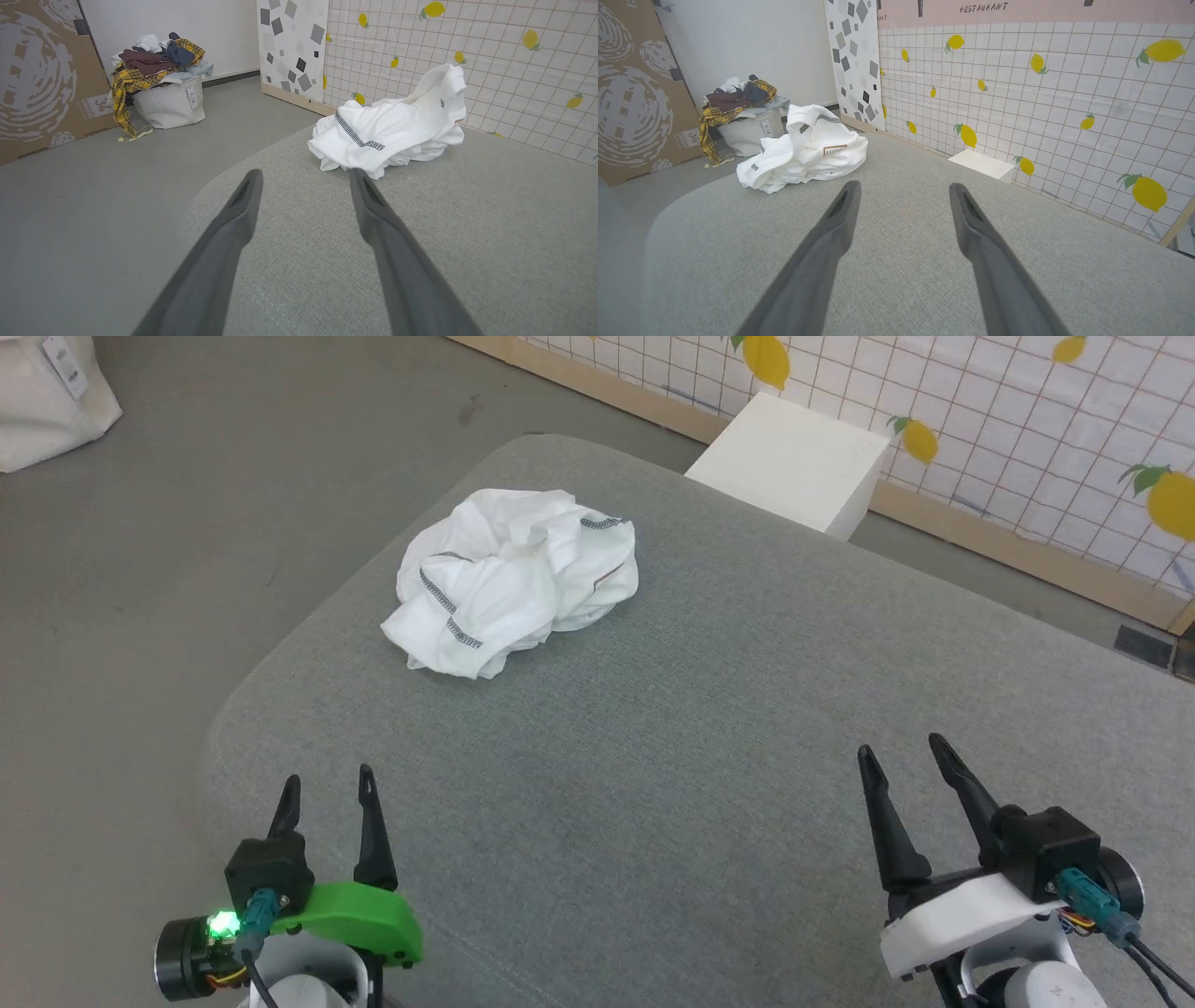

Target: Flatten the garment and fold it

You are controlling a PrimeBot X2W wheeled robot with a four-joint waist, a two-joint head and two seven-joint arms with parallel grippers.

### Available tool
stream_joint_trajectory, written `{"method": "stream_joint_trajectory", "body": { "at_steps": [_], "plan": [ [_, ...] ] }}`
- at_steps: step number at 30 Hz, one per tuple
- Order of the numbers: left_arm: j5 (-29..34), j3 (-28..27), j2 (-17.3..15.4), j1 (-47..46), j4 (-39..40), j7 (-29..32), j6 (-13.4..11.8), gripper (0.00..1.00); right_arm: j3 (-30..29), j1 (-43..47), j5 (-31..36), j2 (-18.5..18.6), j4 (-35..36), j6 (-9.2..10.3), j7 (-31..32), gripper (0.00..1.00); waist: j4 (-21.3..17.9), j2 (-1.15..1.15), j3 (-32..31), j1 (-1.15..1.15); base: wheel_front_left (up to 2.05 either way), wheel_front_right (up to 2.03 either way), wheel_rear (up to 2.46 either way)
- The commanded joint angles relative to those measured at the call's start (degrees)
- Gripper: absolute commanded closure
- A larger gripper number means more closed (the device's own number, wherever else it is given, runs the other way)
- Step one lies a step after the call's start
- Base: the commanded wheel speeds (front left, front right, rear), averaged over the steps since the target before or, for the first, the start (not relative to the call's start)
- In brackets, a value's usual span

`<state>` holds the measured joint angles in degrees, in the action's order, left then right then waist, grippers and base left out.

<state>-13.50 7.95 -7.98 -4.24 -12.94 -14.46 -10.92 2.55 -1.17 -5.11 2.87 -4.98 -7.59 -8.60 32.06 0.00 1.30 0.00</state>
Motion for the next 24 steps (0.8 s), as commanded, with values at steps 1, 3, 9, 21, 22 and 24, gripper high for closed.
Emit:
{"method": "stream_joint_trajectory", "body": {
  "at_steps": [1, 3, 9, 21, 22, 24],
  "plan": [
    [-0.5, -0.1, -0.2, -1.0, -0.2, -0.4, -0.4, 0.00, -0.1, -0.9, -0.2, 0.0, 0.4, 0.10, -0.2, 0.00, 0.1, 0.00, 0.3, 0.00, 0.00, 0.00, 0.00],
    [-1.0, -0.1, -0.1, -1.6, -0.3, -0.4, 0.1, 0.00, -0.2, -1.1, -0.1, 0.0, 0.6, 0.10, 0.0, 0.00, 0.2, 0.00, 0.8, 0.00, 0.00, 0.00, 0.00],
    [-2.7, 0.0, -1.9, -12.6, -2.0, 2.5, 4.0, 0.00, 0.3, -3.4, 1.9, 0.0, 3.1, 0.10, 2.1, 0.00, -1.9, 0.00, 6.4, 0.00, 0.00, 0.00, 0.00],
    [-7.2, -0.7, -10.2, -42.6, -15.1, 17.5, 14.3, 0.00, 2.3, -11.7, 5.6, 0.2, 7.8, 0.10, 5.0, 0.00, -14.4, 0.00, 27.2, 0.00, 0.00, 0.00, 0.00],
    [-7.7, -1.0, -11.0, -43.8, -15.9, 18.8, 14.7, 0.00, 2.5, -12.4, 5.6, 0.3, 8.0, 0.10, 5.0, 0.00, -15.3, 0.00, 28.6, 0.00, 0.00, 0.00, 0.00],
    [-9.2, -1.8, -12.5, -46.0, -17.5, 21.9, 15.3, 0.00, 2.6, -13.8, 5.6, 0.5, 8.4, 0.10, 4.8, 0.00, -17.4, 0.00, 31.6, 0.00, 0.00, 0.00, 0.00]
  ]
}}
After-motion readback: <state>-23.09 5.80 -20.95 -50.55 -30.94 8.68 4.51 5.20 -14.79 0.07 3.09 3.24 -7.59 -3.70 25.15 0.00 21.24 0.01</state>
